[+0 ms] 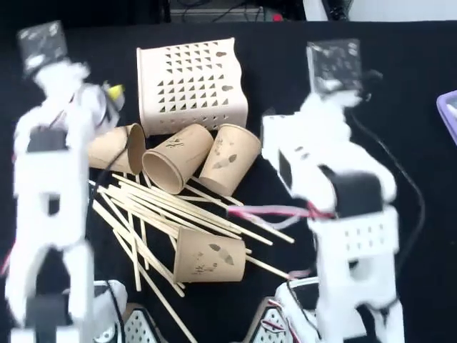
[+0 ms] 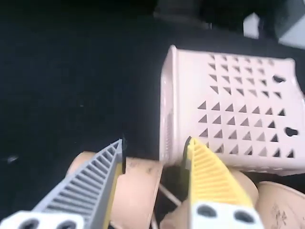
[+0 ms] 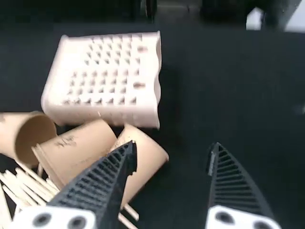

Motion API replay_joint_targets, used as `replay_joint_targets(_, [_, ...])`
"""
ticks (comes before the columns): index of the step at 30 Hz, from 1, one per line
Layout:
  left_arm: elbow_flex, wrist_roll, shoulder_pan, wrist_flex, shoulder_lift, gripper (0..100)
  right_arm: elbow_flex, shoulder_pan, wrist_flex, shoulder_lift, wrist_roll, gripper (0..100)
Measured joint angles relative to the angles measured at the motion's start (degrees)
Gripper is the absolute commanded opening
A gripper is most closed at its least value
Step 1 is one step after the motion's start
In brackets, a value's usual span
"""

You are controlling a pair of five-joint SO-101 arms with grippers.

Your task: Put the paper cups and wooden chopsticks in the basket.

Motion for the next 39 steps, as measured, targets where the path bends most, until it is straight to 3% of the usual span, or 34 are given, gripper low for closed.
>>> replay_joint_targets(6, [-16.7, 0.4, 2.0, 0.0, 25.8, 22, 0.0, 0.0, 0.0, 6.9, 0.0, 24.0])
replay_joint_targets(11, [-24.9, 0.4, 2.4, 4.0, 36.2, 22, 3.5, 0.0, -2.0, 7.6, 0.4, 24.0])
replay_joint_targets(20, [-30.9, 0.5, 1.9, 5.5, 41.4, 21, 15.6, 3.1, -13.1, 7.6, 2.1, 24.0])
replay_joint_targets(27, [-32.2, 0.5, 1.8, 8.2, 41.5, 9, 16.2, 3.3, -14.6, 7.6, 2.1, 24.0])
replay_joint_targets(39, [-32.4, 0.5, 1.7, 8.4, 41.9, 8, 19.5, 3.3, -25.0, 9.8, 1.3, 24.0])
